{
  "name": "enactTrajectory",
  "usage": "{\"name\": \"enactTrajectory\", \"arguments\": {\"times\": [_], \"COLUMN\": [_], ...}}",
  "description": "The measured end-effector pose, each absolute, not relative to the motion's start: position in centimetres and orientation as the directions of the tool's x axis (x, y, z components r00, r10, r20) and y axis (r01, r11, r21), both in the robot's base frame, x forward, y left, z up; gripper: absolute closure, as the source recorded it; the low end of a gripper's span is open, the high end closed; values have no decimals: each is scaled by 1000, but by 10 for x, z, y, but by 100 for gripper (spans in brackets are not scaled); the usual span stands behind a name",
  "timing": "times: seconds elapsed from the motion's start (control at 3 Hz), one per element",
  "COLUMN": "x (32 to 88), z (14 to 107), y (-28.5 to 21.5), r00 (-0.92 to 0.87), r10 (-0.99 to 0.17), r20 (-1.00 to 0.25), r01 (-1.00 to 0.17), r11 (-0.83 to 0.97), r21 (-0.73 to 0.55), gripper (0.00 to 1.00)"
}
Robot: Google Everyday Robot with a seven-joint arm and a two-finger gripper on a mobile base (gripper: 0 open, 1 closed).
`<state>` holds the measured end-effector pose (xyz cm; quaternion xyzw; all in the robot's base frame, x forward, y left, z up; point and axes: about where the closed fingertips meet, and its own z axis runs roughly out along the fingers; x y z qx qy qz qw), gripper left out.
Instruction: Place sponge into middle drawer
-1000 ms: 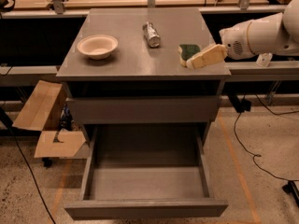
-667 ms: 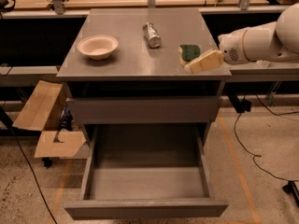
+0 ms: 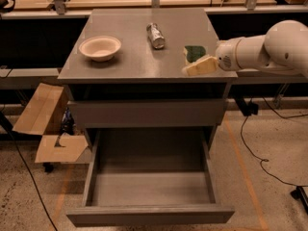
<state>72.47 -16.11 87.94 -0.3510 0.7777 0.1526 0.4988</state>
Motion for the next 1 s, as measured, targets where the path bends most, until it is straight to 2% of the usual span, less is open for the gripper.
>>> {"name": "enactTrajectory", "arguments": {"times": [0.67,1.0], "x": [774,792], "z": [854,845], "y": [-161,-160], "r00": [-284,-289], "r10": [-298,-276], "r20": [-911,-916], "r01": [-652,-646], "r11": [757,763], "r21": [-45,-26], "gripper": [0,18]}}
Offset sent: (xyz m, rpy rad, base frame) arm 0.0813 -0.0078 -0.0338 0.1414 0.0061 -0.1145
